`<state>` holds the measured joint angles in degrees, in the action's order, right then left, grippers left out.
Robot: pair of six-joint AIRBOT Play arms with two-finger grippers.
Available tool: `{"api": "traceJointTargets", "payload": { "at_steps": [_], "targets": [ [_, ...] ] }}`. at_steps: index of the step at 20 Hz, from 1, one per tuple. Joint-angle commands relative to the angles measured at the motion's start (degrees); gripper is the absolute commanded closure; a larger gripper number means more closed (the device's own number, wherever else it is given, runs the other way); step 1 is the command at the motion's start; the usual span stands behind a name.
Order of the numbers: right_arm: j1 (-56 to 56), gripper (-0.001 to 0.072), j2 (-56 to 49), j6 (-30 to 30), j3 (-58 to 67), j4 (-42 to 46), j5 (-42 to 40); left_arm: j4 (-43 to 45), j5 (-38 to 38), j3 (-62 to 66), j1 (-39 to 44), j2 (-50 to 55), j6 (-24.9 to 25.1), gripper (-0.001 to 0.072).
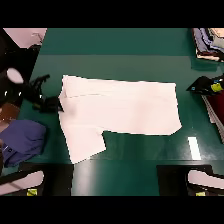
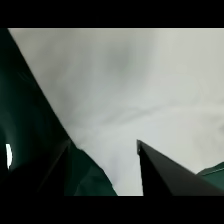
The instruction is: Fold the shirts.
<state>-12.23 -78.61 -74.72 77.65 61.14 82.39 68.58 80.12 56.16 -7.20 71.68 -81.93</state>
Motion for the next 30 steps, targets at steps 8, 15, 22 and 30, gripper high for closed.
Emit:
{"api": "traceJointTargets", "payload": {
  "at_steps": [8, 15, 22, 30],
  "targets": [
    [4.94, 0.0260, 1.62, 0.46, 0.09, -0.15, 1.33, -12.92, -12.90, -30.05, -0.02, -18.95, 0.72, 0.0215],
    [5.90, 0.0259, 1.62, 0.44, 0.11, -0.15, 3.85, -13.25, -15.30, -34.18, -0.04, -18.95, 1.14, 0.0215],
    [2.27, 0.0260, 3.41, 0.87, -3.76, 0.39, 7.67, -15.47, -15.89, -28.61, -0.04, -19.32, 1.07, 0.0680],
    [-9.16, 0.0253, 10.32, 0.85, -35.12, -0.26, 1.18, -16.52, -15.78, -21.18, -0.04, -19.30, 2.89, 0.0679]
  ]
}}
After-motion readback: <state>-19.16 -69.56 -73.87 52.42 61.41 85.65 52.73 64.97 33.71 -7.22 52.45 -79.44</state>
